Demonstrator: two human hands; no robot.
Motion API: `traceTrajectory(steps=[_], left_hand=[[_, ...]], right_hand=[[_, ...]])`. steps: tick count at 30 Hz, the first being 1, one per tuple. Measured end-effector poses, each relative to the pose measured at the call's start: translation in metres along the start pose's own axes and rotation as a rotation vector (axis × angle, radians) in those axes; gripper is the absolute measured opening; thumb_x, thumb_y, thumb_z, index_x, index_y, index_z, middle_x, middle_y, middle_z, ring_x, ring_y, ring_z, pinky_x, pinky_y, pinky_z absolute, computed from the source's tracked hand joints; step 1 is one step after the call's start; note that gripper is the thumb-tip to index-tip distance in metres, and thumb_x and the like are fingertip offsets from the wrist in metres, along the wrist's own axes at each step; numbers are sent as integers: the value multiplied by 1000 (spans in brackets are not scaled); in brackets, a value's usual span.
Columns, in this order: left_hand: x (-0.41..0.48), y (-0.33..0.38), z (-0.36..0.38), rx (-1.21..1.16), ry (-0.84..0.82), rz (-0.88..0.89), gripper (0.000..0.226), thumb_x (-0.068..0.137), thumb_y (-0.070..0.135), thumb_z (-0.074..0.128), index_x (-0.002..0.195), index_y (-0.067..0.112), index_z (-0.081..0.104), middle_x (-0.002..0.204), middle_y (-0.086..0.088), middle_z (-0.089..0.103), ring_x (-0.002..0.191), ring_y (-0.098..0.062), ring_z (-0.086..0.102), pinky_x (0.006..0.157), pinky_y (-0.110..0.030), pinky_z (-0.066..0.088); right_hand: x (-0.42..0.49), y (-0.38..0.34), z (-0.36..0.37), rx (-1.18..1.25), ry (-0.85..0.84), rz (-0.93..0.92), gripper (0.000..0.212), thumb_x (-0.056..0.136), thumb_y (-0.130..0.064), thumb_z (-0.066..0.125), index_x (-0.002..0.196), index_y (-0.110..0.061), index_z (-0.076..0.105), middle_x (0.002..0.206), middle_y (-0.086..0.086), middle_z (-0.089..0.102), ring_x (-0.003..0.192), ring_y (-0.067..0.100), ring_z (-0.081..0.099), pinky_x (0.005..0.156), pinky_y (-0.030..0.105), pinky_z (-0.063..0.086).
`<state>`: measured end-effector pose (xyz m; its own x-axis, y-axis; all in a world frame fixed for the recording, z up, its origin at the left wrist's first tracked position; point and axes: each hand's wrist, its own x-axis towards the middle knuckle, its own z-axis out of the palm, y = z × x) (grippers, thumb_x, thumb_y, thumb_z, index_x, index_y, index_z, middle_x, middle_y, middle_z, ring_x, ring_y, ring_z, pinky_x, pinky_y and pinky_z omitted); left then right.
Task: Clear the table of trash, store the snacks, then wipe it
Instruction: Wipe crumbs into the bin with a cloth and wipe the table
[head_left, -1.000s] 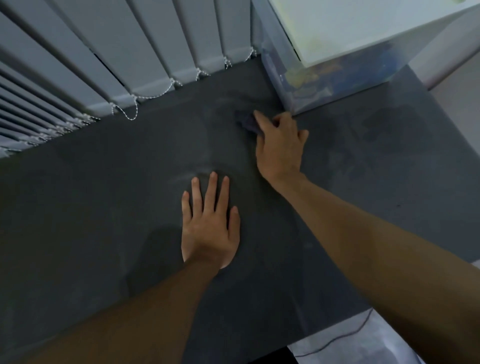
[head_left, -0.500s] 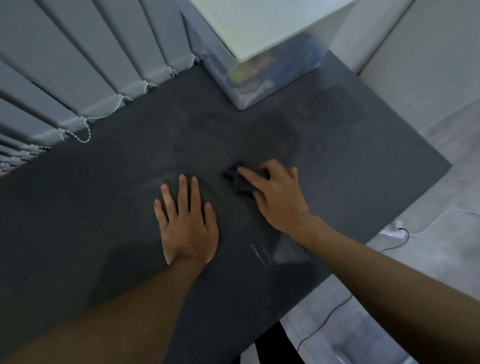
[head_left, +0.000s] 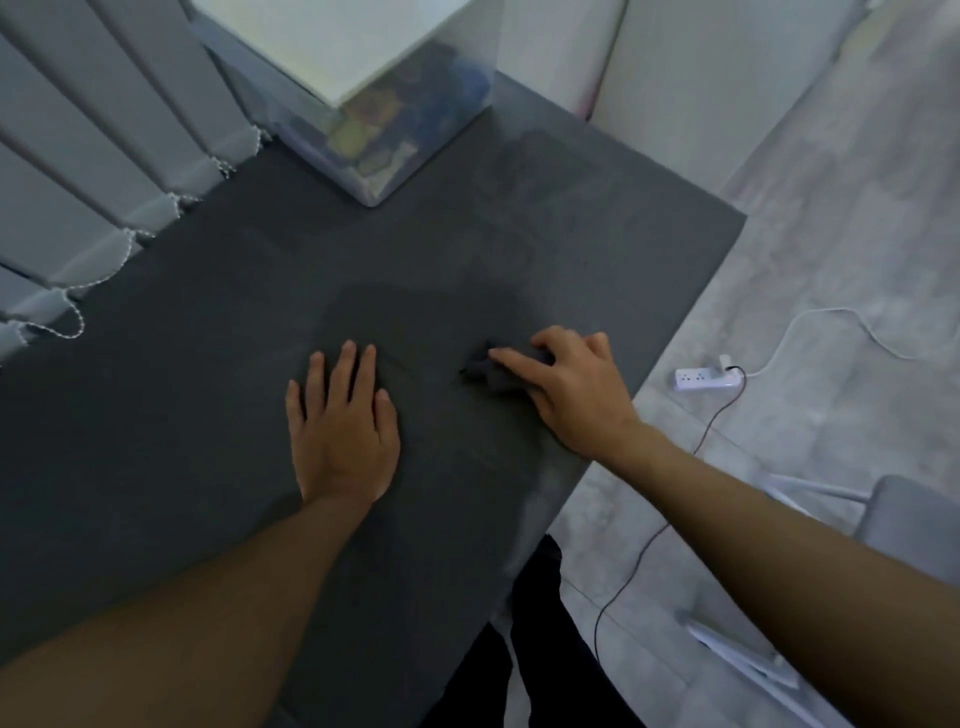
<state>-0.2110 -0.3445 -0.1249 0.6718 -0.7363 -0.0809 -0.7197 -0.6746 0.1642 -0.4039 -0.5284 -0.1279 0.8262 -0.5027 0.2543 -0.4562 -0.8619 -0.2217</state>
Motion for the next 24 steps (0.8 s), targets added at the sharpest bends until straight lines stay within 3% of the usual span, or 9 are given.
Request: traceTrajectory(steps=[3, 5, 9, 11, 13, 16, 17, 22, 24], left_hand=[[11, 6, -6, -16, 28, 7, 55, 99, 38, 33, 149, 18, 41, 150, -6, 44, 142, -33, 31, 118, -55, 23], [25, 15, -10, -14, 17, 48, 54, 99, 37, 37, 149, 18, 40, 147, -7, 44, 140, -32, 32, 119, -55, 20], [59, 51, -9, -16, -44, 154, 62, 100, 45, 36, 157, 24, 23, 163, -2, 23, 152, -29, 10, 122, -56, 4], [75, 71, -6, -18, -60, 171, 65, 100, 50, 32, 158, 26, 16, 166, 0, 12, 153, -30, 0, 122, -56, -1], [89, 85, -1, -11, -89, 143, 68, 100, 55, 28, 159, 29, 8, 167, 3, 1, 153, -32, -8, 121, -57, -5], [98, 95, 10, 75, -99, 55, 69, 98, 62, 15, 159, 34, -2, 167, 6, -7, 152, -33, -13, 120, -60, -6], [99, 96, 13, 100, -89, 41, 69, 97, 63, 12, 158, 34, -3, 167, 6, -8, 152, -33, -13, 119, -60, -5], [99, 97, 15, 136, -75, 31, 70, 97, 63, 10, 157, 34, -9, 167, 5, -10, 152, -33, -13, 119, -61, -2], [99, 97, 14, 148, -80, 37, 70, 97, 63, 9, 157, 34, -9, 167, 4, -10, 152, -33, -12, 119, -61, 0]], right_hand=[[-3, 20, -5, 61, 129, 525, 43, 95, -22, 54, 135, -36, 58, 108, 7, 51, 93, 25, 51, 83, 39, 33], [-10, 7, -3, 109, 151, 637, 43, 95, -21, 56, 136, -34, 57, 108, 7, 50, 94, 24, 49, 85, 40, 36], [-33, 0, -7, 76, 19, 89, 41, 95, -27, 57, 135, -33, 59, 113, 9, 56, 93, 26, 54, 81, 41, 37], [-26, 26, -13, 16, -20, 17, 40, 97, -29, 56, 136, -37, 58, 114, 7, 57, 94, 24, 54, 81, 41, 35], [-12, 51, -11, -48, 59, 221, 42, 95, -27, 56, 135, -38, 58, 111, 6, 55, 95, 25, 53, 80, 36, 28], [9, 59, -5, 44, 206, 763, 44, 93, -21, 57, 135, -35, 59, 107, 5, 50, 97, 25, 50, 81, 33, 23], [13, 55, -3, 52, 204, 789, 44, 94, -22, 57, 136, -35, 59, 107, 5, 49, 97, 25, 49, 81, 32, 22], [16, 63, -7, 19, 74, 72, 41, 92, -28, 56, 132, -33, 63, 107, 7, 59, 88, 26, 55, 77, 40, 33], [35, 90, -5, -54, 90, 104, 41, 91, -27, 57, 131, -36, 63, 107, 6, 60, 89, 27, 56, 78, 41, 33]])
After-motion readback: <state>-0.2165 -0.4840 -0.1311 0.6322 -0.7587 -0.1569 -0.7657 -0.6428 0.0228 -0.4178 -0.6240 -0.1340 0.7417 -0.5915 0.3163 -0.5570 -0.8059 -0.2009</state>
